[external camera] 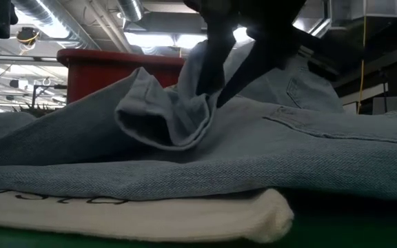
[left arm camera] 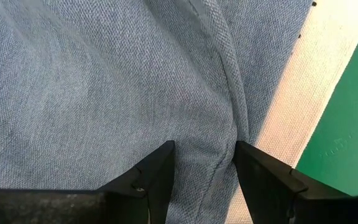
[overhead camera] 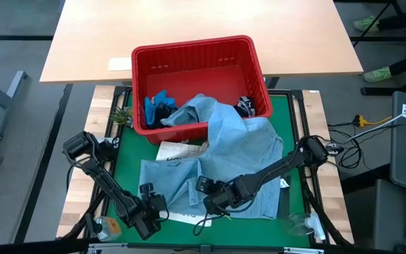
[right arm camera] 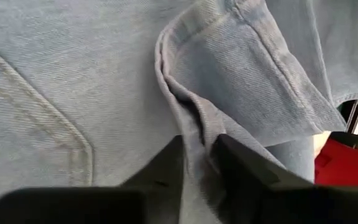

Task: Fold Laundry from Bin
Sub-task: Fold the light blue jeans

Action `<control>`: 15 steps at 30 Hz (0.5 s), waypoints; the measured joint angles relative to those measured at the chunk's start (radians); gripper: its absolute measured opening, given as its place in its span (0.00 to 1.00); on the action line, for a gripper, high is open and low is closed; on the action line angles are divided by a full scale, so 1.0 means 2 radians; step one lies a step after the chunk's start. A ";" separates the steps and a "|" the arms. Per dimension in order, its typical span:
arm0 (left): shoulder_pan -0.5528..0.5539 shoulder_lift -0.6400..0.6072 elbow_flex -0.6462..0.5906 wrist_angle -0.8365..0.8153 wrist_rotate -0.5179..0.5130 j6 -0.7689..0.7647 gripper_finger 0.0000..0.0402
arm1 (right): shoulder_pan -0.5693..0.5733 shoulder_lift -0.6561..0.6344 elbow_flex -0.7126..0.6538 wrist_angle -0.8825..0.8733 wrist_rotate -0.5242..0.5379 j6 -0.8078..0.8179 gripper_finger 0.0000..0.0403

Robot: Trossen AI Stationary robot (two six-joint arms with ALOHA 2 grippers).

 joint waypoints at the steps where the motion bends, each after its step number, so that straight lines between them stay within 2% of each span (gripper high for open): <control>1: 0.000 0.000 0.000 0.000 0.000 0.000 0.41 | 0.001 0.000 0.000 -0.001 -0.001 0.000 0.16; 4: 0.000 0.000 0.000 0.000 0.000 0.000 0.41 | 0.001 0.000 0.000 -0.010 -0.001 0.000 0.03; 10: 0.000 0.000 0.000 0.001 0.000 -0.001 0.41 | 0.013 -0.004 0.026 -0.085 -0.036 0.001 0.04; 15: 0.000 0.000 0.000 0.004 0.000 -0.001 0.41 | 0.029 -0.005 0.069 -0.183 -0.109 0.034 0.02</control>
